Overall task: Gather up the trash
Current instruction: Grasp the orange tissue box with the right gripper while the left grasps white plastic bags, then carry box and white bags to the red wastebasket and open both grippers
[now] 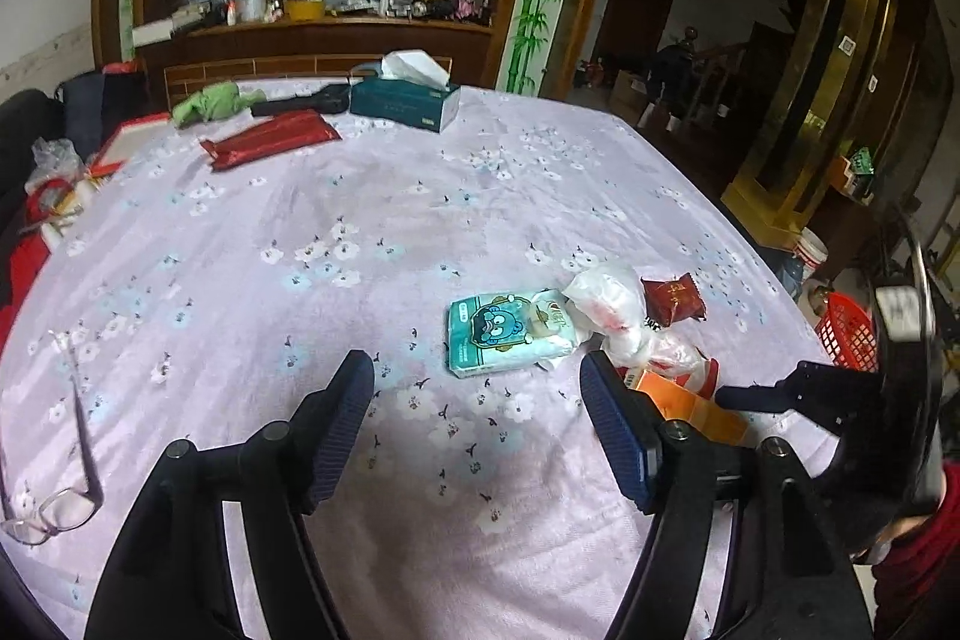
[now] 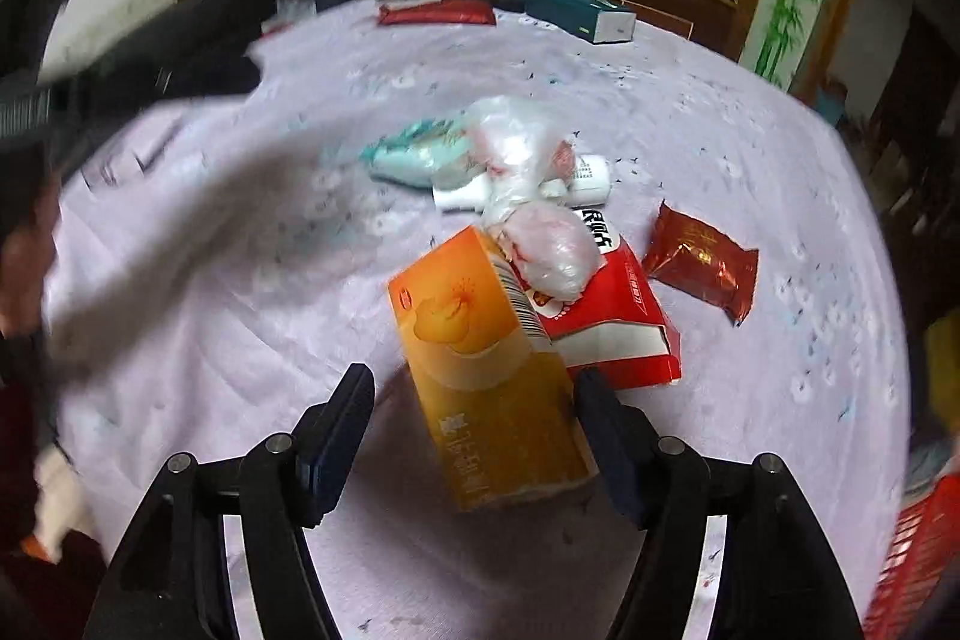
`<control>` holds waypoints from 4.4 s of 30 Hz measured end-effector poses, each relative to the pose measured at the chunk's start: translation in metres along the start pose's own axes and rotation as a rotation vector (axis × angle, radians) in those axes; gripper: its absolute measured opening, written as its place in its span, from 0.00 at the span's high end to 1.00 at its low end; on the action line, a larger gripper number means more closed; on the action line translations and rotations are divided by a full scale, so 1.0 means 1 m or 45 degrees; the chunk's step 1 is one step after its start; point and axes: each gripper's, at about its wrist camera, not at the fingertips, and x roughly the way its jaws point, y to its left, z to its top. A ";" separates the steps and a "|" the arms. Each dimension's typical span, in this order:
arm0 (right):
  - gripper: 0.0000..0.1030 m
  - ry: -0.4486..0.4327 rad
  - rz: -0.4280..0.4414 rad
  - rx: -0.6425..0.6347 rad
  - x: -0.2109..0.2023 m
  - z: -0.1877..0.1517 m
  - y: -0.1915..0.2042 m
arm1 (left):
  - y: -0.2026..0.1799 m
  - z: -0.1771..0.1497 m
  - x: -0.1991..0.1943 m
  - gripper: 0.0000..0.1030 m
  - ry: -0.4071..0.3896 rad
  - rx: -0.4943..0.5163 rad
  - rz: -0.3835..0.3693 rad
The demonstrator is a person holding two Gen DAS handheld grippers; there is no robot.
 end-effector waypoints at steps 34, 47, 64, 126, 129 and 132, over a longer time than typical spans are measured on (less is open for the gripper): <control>0.45 -0.261 0.289 0.487 -0.081 -0.063 -0.043 | -0.038 -0.014 0.069 0.28 0.340 0.198 -0.408; 0.45 -0.329 0.252 0.606 -0.101 -0.084 -0.063 | -0.079 -0.033 0.059 0.27 0.307 0.279 -0.371; 0.45 -0.360 0.084 0.656 -0.108 -0.095 -0.061 | -0.110 -0.053 0.033 0.77 0.101 0.151 -0.221; 0.44 -0.639 -0.162 1.180 -0.217 -0.204 -0.189 | -0.280 -0.029 0.020 0.76 0.024 0.422 -0.448; 0.44 -0.657 -0.214 1.248 -0.229 -0.220 -0.211 | -0.310 -0.028 0.028 0.76 0.057 0.438 -0.501; 0.44 -0.666 -0.269 1.310 -0.240 -0.233 -0.231 | -0.341 -0.028 0.036 0.76 0.071 0.461 -0.533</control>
